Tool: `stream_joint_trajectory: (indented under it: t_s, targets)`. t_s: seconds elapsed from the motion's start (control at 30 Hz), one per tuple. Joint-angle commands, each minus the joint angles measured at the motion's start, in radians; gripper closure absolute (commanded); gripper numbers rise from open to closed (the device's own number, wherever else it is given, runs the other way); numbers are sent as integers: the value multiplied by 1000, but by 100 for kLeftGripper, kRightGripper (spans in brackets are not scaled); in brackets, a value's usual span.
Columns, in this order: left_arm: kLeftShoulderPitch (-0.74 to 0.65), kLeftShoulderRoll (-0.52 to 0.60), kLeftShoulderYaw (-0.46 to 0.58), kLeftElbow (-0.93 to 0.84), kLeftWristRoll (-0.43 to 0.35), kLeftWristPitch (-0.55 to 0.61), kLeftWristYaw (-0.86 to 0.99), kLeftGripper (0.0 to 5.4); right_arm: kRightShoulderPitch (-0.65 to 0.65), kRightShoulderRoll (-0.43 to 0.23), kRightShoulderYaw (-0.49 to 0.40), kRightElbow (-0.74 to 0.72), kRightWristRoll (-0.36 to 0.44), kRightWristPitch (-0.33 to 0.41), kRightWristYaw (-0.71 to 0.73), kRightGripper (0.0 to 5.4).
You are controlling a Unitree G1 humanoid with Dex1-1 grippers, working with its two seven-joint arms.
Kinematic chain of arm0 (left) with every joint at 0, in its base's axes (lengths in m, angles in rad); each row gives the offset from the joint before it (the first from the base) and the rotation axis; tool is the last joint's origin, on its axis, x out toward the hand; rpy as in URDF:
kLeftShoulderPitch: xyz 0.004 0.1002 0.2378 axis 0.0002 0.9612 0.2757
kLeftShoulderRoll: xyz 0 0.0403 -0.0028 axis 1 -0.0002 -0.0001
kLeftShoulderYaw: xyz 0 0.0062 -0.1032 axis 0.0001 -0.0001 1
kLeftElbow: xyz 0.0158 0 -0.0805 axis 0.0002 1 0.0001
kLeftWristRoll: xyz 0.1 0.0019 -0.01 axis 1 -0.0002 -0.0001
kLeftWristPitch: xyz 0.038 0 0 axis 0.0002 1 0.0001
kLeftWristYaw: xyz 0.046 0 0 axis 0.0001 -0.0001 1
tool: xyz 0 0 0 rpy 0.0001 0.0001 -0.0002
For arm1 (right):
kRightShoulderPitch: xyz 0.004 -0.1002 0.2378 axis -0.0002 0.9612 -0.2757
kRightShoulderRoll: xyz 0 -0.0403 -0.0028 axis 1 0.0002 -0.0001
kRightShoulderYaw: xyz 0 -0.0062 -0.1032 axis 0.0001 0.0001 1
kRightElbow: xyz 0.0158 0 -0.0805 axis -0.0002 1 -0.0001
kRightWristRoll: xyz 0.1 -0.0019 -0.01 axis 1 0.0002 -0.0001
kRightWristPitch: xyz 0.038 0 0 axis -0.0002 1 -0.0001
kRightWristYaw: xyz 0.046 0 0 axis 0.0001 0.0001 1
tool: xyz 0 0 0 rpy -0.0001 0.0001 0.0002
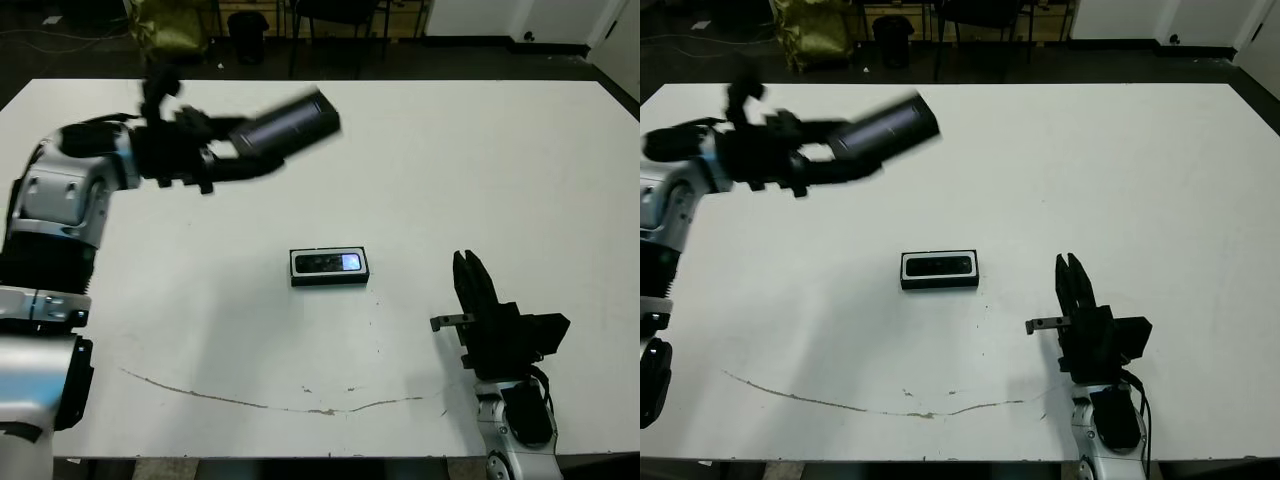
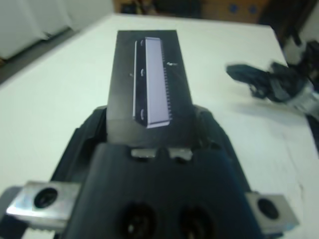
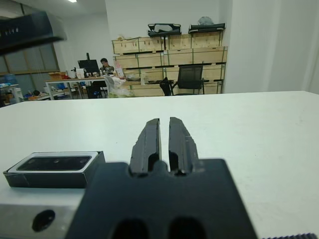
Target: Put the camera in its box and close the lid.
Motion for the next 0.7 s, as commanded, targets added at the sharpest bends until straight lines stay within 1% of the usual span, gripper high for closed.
stream_joint_trajectory:
  t_s: [0.03,0.17,0.3,0.4,0.63,0.7]
  targets:
    - [-6,-14,-71,5,40,-4,-36,279,6,-2,-3,11,-10,-6,-9,540]
    - [6,-37,-136,14,81,-35,-52,279,2,-5,-5,24,-6,-21,-2,540]
    - [12,-58,-173,43,101,-55,-73,279,12,0,-1,2,-4,11,-14,540]
    - [23,-73,-203,64,125,-74,-80,279,7,-1,-2,14,-6,-4,-11,540]
    - [51,-113,-230,116,154,-129,-79,279,12,3,3,1,-16,10,-28,540]
    - [53,-126,-234,143,168,-168,-74,279,15,3,6,-10,-17,22,-34,540]
